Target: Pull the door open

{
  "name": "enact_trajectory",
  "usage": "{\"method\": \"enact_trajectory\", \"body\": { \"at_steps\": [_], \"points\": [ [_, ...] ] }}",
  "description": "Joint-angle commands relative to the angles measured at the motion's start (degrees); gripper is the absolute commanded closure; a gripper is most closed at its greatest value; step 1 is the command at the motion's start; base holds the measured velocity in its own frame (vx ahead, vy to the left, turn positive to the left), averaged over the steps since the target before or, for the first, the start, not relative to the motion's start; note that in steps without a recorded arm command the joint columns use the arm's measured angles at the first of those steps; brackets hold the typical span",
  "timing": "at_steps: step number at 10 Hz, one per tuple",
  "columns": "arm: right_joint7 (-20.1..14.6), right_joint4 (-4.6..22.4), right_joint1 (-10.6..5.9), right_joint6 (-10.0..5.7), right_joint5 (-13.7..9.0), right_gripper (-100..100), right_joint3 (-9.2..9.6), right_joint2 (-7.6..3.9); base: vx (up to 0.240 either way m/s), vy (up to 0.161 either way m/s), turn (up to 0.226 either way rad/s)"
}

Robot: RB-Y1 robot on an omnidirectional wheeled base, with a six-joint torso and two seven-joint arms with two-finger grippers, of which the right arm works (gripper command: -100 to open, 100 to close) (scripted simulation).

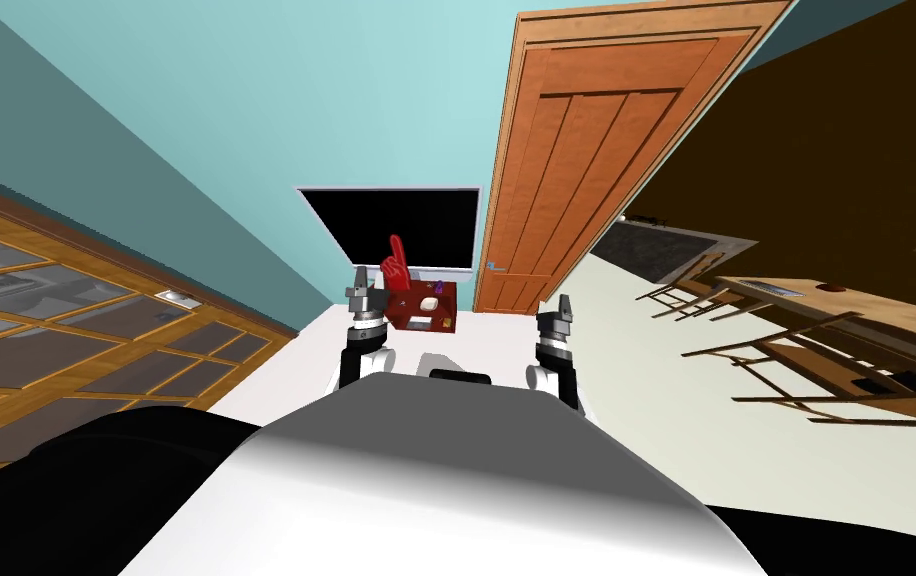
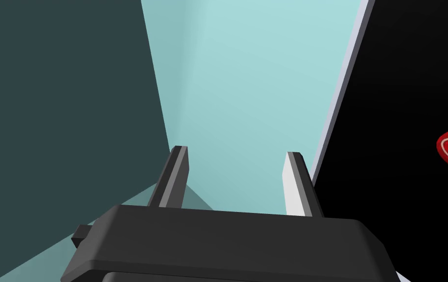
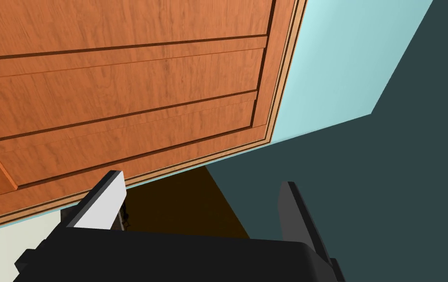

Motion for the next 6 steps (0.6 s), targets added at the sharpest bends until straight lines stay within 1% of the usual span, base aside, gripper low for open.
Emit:
{"method": "enact_trajectory", "body": {
  "at_steps": [1,4,6],
  "points": [
    [0.14,2.31,-0.71,-0.51,-0.06,-100,-0.21,-0.27,0.105,-0.016,0.082],
    [0.4,7.1,-2.44,-1.47,-0.2,-100,-0.75,-0.75,0.101,-0.014,0.077],
    [0.58,10.4,-3.64,-2.12,-0.3,-100,-1.11,-1.06,0.101,-0.032,0.089]
  ]
}}
